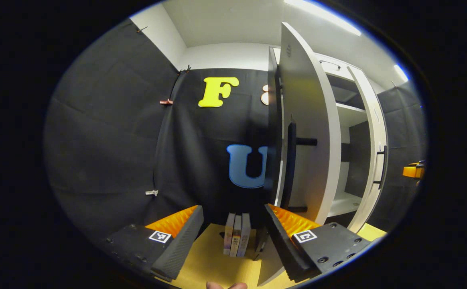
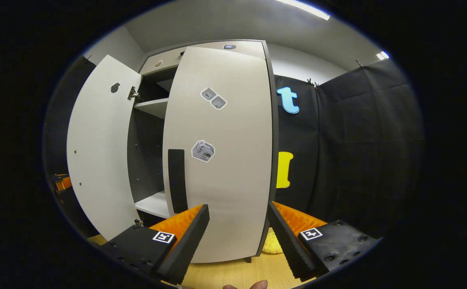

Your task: Grasp the bottle in the cabinet with the left hand and place it on the coaster, then close the right door with the right hand and the left door with the left hand.

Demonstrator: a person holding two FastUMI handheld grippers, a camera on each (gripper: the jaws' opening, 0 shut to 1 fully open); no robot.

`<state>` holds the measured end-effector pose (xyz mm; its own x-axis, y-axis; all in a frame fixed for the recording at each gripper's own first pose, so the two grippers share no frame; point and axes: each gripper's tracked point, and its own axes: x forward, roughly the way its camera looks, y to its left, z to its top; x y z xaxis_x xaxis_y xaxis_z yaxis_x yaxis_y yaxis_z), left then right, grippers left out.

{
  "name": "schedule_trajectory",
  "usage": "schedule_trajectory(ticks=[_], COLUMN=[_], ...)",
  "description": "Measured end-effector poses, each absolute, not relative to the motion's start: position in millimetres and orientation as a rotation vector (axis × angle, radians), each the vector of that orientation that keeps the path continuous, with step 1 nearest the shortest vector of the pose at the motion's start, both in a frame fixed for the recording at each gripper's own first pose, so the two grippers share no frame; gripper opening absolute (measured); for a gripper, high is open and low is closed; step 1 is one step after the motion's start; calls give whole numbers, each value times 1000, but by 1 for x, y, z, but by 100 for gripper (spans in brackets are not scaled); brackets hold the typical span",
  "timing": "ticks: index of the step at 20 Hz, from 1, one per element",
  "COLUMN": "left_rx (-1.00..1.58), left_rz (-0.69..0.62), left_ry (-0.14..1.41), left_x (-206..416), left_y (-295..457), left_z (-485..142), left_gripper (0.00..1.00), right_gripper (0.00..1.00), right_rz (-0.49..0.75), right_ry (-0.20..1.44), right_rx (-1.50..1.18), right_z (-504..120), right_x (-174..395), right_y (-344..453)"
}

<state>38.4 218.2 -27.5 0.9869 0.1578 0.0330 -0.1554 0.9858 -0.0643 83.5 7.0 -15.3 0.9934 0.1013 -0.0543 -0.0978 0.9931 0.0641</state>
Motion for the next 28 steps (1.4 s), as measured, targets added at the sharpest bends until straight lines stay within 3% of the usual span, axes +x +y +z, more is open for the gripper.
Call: schedule_trajectory(ticks=[1, 8, 9, 14, 15, 21, 22, 28], left_rx=[-44, -137, -147, -165, -164, -190, -188, -121], left_rz=[155, 114, 106, 32, 14, -45, -53, -81], left_ry=[-37, -7, -4, 7, 10, 25, 29, 29], left_x=[38, 22, 19, 17, 19, 41, 47, 69], left_y=[218, 182, 173, 120, 109, 38, 26, -20], left_z=[-26, -32, -32, -33, -33, -33, -32, -31], left_gripper=[92, 90, 94, 90, 94, 91, 94, 94], right_gripper=[96, 95, 95, 95, 95, 95, 95, 97], right_rz=[98, 91, 93, 102, 104, 98, 98, 80], right_ry=[55, 72, 76, 100, 101, 92, 93, 82], right_rx=[54, 57, 55, 55, 58, 28, 34, 37], right_z=[-14, -20, -21, -30, -30, -31, -31, -26], right_x=[81, 59, 57, 59, 59, 58, 59, 57], right_y=[4, -18, -20, -28, -29, -45, -46, -62])
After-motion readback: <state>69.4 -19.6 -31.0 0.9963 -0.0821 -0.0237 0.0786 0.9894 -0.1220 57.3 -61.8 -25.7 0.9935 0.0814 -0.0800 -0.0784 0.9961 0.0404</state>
